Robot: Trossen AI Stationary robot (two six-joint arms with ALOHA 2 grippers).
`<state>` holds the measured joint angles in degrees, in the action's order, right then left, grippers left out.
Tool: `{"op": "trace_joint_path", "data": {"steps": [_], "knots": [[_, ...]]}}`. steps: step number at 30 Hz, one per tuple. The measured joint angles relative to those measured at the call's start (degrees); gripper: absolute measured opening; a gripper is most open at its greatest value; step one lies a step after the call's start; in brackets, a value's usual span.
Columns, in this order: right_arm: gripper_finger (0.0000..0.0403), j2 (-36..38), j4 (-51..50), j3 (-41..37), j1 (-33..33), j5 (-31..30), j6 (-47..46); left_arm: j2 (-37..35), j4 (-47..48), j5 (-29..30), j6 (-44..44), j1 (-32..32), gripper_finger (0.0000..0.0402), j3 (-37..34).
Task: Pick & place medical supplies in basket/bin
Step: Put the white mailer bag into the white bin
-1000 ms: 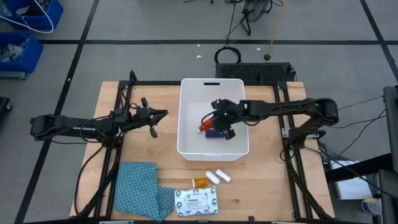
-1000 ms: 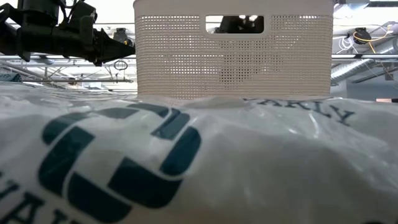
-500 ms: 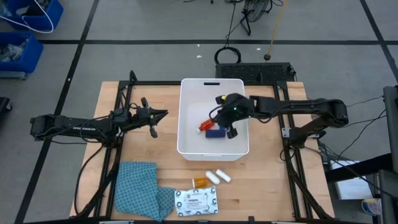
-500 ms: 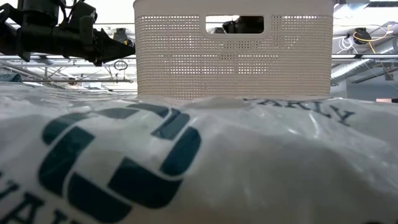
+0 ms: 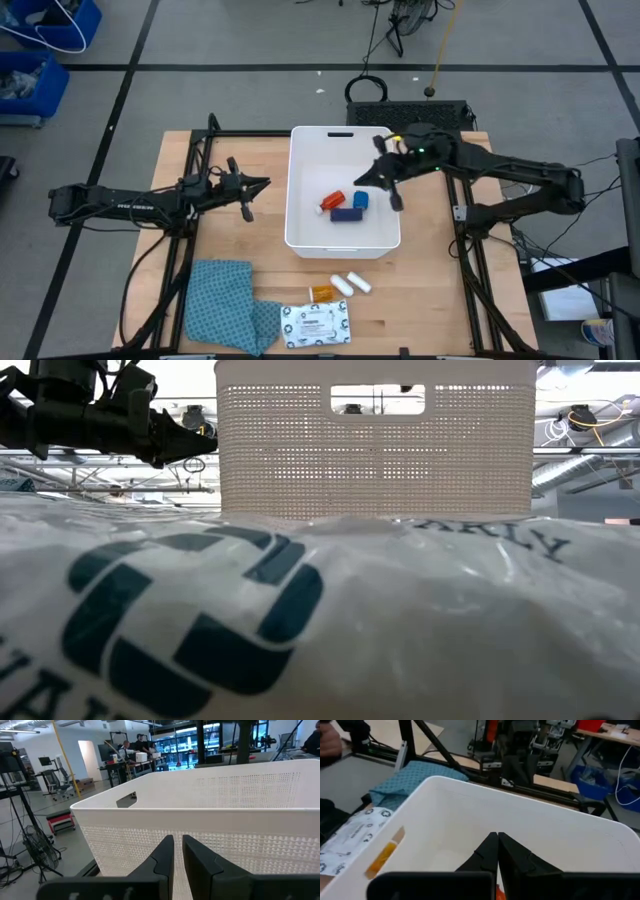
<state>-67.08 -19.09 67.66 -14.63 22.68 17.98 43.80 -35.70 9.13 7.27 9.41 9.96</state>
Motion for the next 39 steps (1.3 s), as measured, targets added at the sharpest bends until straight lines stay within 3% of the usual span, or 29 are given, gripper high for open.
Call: {"op": "trace_joint_path", "data": {"steps": [3,13,18,25,34,39], "knots": [[0.0001,3.82,2.75,-3.68,0.03,-0.02,-2.58,0.01,0.04,0.01,-0.01,0.0,0.0044,0.0],[0.0,18.16,28.88,-27.26,0.11,-0.48,-16.7,0.01,0.22,0.01,-0.24,0.0,0.0044,0.0],[0.0,25.63,31.54,-35.01,0.13,-6.03,-19.04,0.01,0.42,0.04,-0.07,0.0,0.0044,0.0],[0.0,33.77,33.21,-41.47,0.13,-6.32,-20.26,0.01,0.41,0.43,-0.04,0.0,0.0044,-0.01],[0.0,37.2,51.86,-54.76,0.13,-6.16,-23.53,0.01,0.44,0.47,-0.07,0.0,0.0044,0.0],[0.0,37.83,57.27,-60.19,0.11,-6.12,-24.81,-0.01,1.58,0.49,-0.1,0.0,0.0044,-0.02]]}}
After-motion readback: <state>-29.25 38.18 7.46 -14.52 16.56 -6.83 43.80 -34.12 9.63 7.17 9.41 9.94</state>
